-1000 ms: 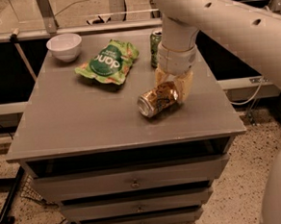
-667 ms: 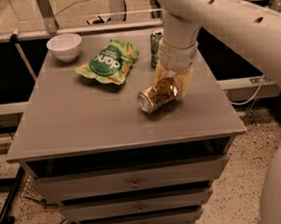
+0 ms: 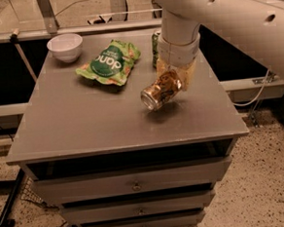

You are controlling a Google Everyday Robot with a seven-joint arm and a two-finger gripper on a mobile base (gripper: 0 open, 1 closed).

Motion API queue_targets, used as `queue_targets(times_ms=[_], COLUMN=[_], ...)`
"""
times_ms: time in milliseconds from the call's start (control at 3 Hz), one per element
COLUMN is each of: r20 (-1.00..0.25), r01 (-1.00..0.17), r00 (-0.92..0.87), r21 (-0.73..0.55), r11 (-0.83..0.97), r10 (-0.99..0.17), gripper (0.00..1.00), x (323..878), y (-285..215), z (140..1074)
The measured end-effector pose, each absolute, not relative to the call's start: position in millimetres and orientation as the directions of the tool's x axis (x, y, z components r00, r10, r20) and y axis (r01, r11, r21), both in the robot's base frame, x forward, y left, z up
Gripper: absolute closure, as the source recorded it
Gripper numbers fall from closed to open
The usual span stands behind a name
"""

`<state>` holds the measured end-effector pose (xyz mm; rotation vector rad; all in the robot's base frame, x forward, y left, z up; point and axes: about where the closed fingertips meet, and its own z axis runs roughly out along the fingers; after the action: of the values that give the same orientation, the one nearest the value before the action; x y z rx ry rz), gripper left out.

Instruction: Place orange can upright

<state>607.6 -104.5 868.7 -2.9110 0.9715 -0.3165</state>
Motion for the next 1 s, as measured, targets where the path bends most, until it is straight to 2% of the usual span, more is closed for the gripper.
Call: queue_targets(times_ms=[667,1000], r20=[0.423,0.430], r01=[-0.371,-0.366], r00=[0.814,0.812], r21=[-0.150,-0.150], r11=[-0.917,-0.918], r10=[-0.398,-0.394], gripper=[1.00,1.00], x=[610,611], y=[-115,-115], z=[908,908])
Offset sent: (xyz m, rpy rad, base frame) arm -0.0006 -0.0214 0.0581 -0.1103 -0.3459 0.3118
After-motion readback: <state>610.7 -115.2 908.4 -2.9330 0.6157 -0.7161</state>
